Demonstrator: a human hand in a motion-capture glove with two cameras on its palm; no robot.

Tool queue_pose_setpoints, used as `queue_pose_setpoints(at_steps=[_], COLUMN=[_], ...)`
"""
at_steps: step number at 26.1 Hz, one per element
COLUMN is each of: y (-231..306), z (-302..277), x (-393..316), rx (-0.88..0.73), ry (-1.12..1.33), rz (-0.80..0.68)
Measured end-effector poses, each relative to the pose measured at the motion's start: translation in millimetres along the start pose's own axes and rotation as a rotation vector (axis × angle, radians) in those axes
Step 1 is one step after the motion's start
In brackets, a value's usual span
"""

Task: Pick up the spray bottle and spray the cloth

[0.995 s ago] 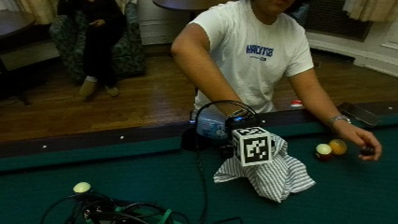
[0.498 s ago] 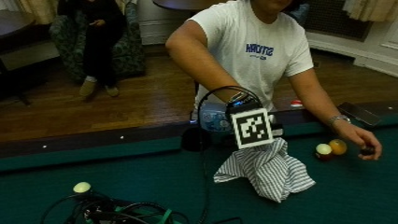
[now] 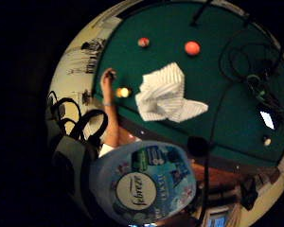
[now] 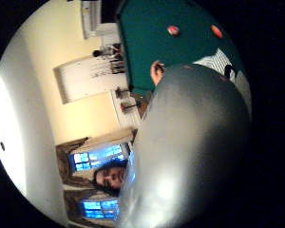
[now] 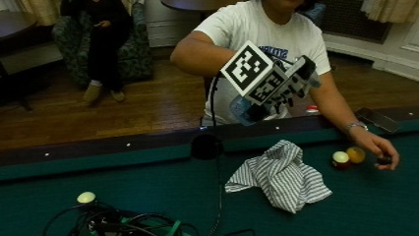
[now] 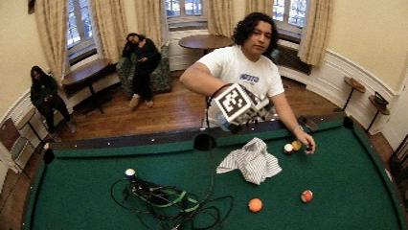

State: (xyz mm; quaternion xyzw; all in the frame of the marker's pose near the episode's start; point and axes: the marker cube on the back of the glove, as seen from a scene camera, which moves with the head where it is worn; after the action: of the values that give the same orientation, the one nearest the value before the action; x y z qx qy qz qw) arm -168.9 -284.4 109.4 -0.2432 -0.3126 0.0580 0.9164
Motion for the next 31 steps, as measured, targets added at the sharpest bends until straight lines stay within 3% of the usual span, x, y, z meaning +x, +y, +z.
queue_pose_setpoints(at_steps=[10, 19, 31], y=[14, -11, -91], z=[28, 81, 181], x=[-8, 7, -20], rx=[0.179, 0.269, 0.317], ry=[-0.275, -0.322, -0.419], rz=[-0.346, -0.404, -0.47])
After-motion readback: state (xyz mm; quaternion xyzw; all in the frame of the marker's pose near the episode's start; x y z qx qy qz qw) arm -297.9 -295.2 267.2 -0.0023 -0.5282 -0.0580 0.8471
